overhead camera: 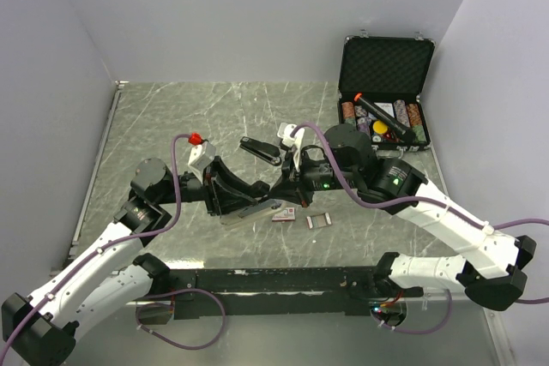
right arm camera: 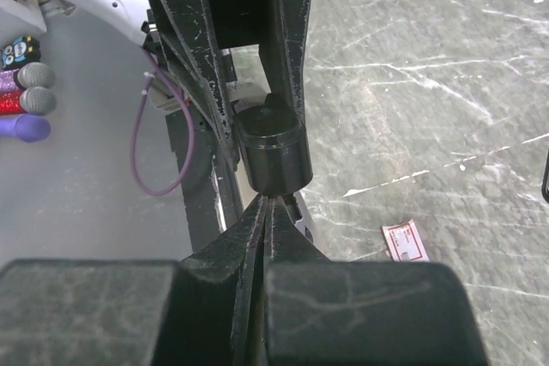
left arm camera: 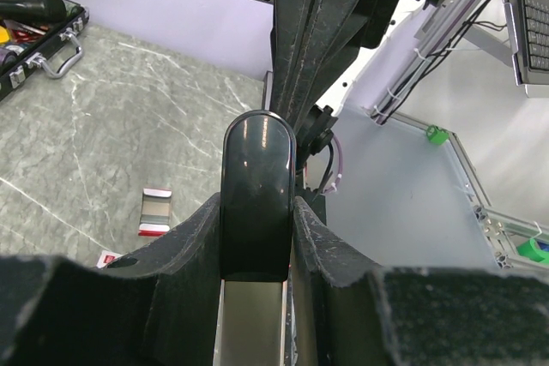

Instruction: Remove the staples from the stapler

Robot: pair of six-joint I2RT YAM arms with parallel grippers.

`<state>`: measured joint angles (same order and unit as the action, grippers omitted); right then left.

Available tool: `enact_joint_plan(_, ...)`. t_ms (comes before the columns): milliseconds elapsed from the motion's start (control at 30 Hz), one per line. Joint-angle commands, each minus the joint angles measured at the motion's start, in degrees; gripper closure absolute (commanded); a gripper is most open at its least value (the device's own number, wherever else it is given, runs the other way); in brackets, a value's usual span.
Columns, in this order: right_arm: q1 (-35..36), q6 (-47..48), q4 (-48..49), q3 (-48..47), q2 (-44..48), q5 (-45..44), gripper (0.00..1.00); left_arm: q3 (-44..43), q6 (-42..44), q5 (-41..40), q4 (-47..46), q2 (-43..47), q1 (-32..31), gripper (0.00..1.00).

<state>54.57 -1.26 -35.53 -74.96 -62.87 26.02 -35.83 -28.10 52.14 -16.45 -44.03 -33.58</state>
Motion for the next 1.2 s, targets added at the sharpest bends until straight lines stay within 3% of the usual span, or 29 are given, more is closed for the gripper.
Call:
enact_joint_plan(0,0.4,-0.5,3.1,-0.5,0.0,-1.4,1.00,-1.8,-1.7,0.9,-6.2,1.2,-0.2,0.99)
enact_joint_plan(333,0.5,-1.6,5.6,4.7,0.1,-2.9,1.00,0.8,-8.3,1.4,-15.2,1.7,-0.3,0.99)
enact_joint_plan(1167,0.5,-3.4,10.9,14.1,2.2,-9.4,1.00,0.3,-13.4,-4.5,-20.3,2.5,-0.3,1.00)
